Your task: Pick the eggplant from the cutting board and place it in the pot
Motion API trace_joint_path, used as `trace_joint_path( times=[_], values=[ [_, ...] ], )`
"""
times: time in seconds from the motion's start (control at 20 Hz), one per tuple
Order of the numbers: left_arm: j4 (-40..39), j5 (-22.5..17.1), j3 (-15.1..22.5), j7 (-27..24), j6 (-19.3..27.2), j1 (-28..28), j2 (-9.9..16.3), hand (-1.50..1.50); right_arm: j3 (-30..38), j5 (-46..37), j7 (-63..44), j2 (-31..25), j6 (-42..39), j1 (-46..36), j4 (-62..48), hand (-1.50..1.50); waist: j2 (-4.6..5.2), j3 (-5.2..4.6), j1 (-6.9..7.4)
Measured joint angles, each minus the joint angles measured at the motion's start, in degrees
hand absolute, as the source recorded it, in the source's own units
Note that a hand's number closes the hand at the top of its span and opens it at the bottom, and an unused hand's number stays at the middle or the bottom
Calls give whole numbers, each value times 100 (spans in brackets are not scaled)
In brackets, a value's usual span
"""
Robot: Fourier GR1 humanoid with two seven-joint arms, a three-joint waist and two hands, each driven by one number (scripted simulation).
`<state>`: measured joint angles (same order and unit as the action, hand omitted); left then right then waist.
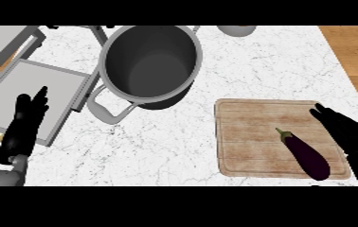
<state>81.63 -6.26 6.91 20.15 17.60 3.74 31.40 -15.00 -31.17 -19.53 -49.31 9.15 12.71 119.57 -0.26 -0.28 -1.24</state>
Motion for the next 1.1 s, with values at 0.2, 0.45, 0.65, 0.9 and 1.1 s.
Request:
trace_joint_path(
  times=[0.2, 0.45, 0.65, 0.9, 1.1],
  values=[
    [48, 66, 42, 71, -1, 81, -46, 0, -131, 18, -1119, -411, -1063, -94, 472, -150, 18, 1, 86],
    [-30, 140, 24, 25, -56, 144, -97, 0, -399, 538, -2337, -479, -2305, -410, 904, -150, 35, 9, 155],
    [27, 222, -24, 40, -85, 118, -197, 0, -485, 771, -2995, -226, -2981, -842, 809, -150, 34, 18, 169],
    [-98, 314, -192, -77, -247, 79, -311, 0, -529, 562, -3171, 210, -3253, -936, 577, -150, 28, 23, 141],
    [-91, 399, -315, -17, -361, 104, -390, 0, -481, 291, -3006, 488, -3372, -921, 241, -150, 25, 27, 128]
  ],
)
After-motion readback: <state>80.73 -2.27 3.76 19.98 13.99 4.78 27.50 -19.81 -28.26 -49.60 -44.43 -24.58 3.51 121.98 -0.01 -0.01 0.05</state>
